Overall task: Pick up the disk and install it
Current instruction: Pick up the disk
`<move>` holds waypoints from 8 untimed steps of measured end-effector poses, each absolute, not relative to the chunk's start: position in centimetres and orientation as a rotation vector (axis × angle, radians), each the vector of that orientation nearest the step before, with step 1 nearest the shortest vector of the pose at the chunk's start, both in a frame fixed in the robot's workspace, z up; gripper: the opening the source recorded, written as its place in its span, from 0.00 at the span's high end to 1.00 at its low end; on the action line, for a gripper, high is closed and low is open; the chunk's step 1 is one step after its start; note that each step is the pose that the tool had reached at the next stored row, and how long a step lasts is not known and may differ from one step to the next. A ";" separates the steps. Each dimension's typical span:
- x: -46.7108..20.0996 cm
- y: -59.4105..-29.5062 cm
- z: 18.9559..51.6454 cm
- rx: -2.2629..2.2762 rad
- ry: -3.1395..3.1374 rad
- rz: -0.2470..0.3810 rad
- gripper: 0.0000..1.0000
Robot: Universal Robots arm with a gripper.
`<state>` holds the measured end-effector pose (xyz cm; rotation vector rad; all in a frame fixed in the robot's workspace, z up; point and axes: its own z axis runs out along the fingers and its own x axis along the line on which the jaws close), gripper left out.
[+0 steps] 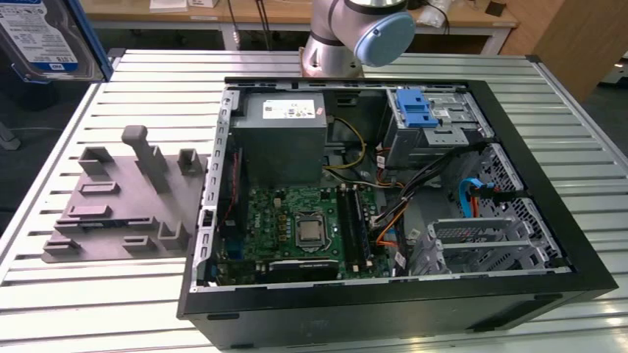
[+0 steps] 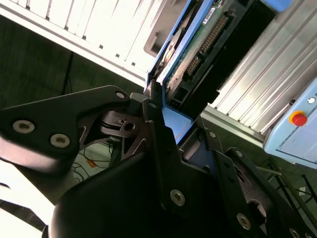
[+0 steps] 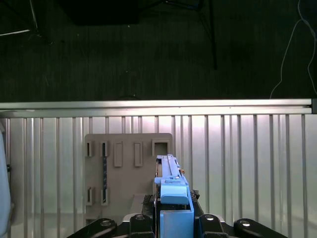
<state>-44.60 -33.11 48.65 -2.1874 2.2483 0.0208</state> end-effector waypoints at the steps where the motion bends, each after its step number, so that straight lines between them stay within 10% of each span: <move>1: -44.6 -33.1 48.7 -2.187 2.248 0.021 0.64; 8: -44.6 -33.1 49.6 -2.187 2.248 0.021 0.64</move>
